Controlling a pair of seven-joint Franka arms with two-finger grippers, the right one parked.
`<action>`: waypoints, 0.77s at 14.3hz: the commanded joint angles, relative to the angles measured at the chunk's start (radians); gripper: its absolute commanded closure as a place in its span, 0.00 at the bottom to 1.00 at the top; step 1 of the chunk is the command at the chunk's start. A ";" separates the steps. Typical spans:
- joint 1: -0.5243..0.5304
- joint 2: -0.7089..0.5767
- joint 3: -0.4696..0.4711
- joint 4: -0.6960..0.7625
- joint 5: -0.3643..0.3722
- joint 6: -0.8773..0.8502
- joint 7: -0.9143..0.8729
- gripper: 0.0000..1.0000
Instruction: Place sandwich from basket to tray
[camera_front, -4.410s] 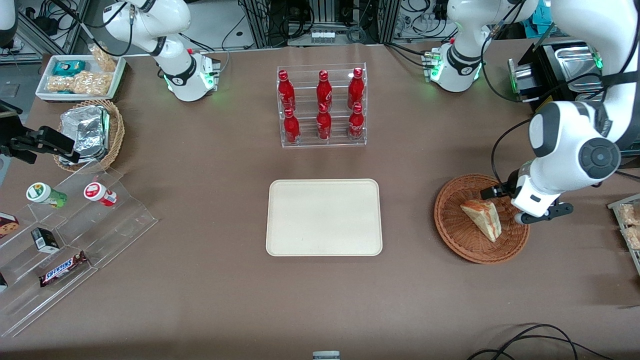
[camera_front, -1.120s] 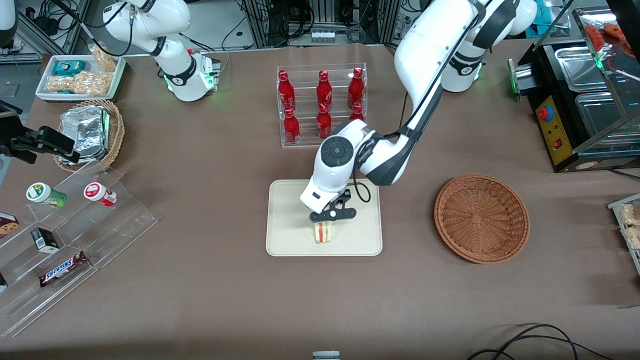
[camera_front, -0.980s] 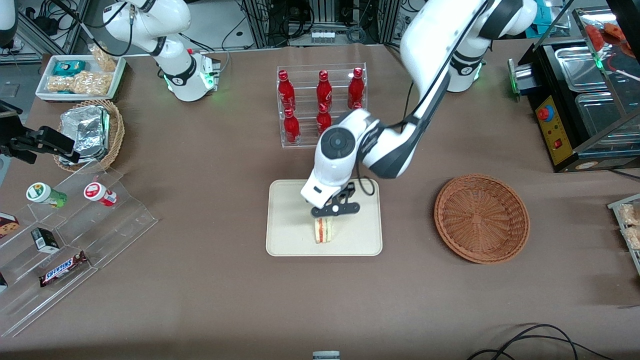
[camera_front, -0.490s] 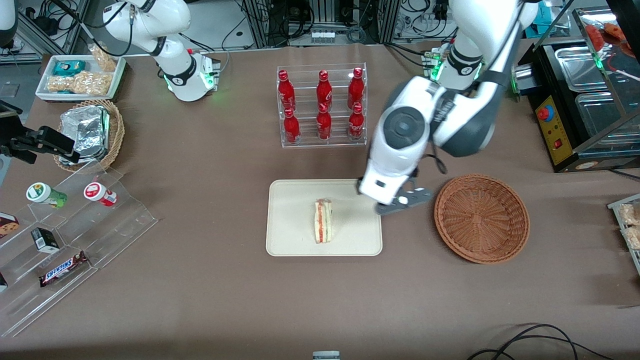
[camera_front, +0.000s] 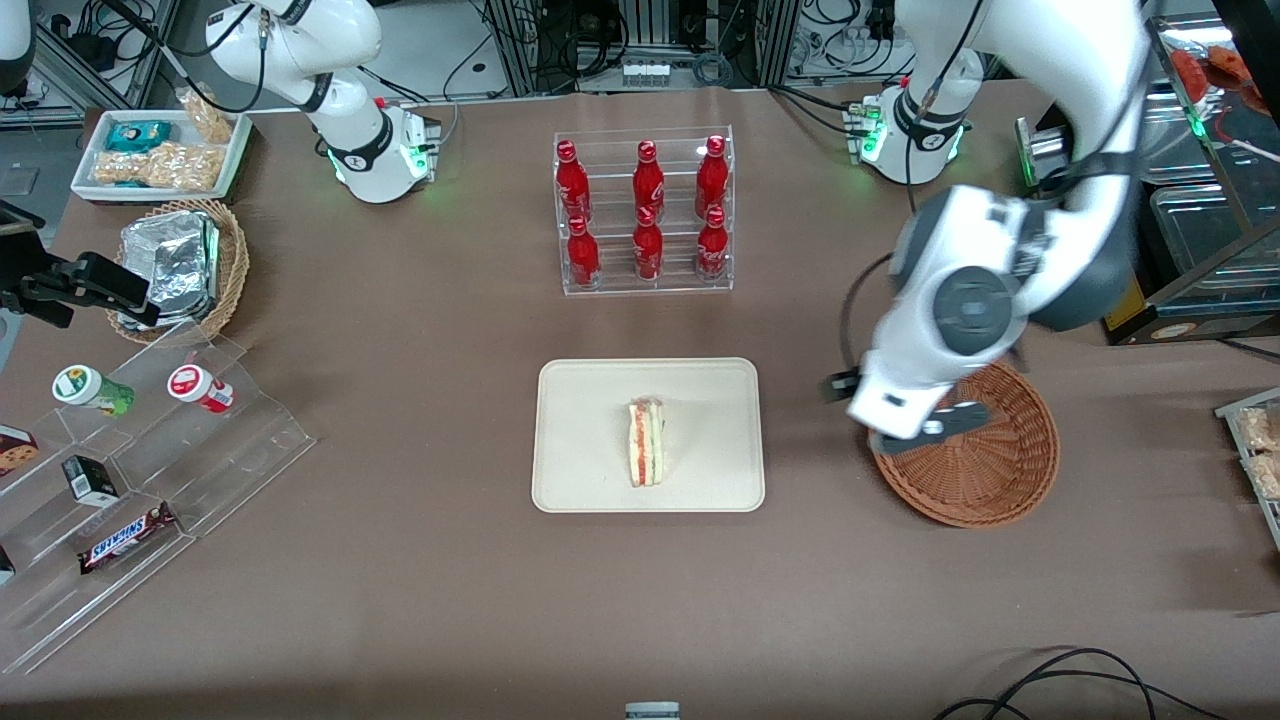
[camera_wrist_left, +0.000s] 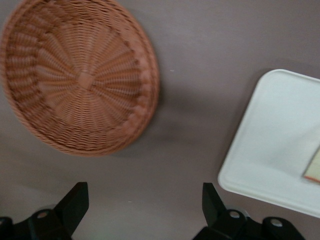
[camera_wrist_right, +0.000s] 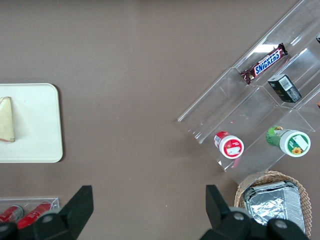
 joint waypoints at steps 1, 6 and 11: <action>0.092 -0.184 -0.012 -0.170 0.005 -0.019 0.145 0.00; 0.212 -0.319 -0.018 -0.174 0.004 -0.146 0.383 0.00; 0.248 -0.329 -0.017 -0.071 -0.001 -0.135 0.557 0.00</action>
